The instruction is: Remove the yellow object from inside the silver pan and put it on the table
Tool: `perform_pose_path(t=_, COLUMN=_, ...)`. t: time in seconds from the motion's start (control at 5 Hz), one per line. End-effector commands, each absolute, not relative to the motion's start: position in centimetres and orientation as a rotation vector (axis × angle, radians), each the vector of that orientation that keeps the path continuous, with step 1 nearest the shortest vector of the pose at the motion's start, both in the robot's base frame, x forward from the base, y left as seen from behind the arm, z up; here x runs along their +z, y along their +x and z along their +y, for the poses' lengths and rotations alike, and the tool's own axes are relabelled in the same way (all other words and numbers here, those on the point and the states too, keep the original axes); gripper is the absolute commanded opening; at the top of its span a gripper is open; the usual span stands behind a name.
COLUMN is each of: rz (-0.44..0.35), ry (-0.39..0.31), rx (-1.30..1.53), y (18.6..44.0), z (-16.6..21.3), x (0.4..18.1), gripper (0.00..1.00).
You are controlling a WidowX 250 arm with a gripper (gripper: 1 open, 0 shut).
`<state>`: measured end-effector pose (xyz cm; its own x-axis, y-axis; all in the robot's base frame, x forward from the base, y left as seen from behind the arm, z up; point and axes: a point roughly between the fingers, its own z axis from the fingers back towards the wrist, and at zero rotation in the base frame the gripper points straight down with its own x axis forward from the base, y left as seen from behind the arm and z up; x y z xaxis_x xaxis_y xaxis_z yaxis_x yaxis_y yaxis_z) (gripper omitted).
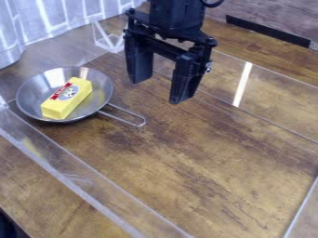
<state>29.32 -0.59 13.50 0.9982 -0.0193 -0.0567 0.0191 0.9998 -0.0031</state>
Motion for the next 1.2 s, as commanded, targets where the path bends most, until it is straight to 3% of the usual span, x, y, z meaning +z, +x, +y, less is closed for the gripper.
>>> perform_pose_path(t=0.0, rz=0.070, ry=-0.003, rx=-0.034, y=29.2, z=-0.3, x=13.1, gripper=1.00)
perform_pose_path(t=0.6, rz=0.098, ry=-0.001, rx=-0.085, y=28.5, z=2.4, x=12.3, gripper=1.00)
perform_pose_path(t=1.0, rz=0.088, ry=0.019, rx=-0.115, y=26.8, z=7.6, x=12.6, gripper=1.00)
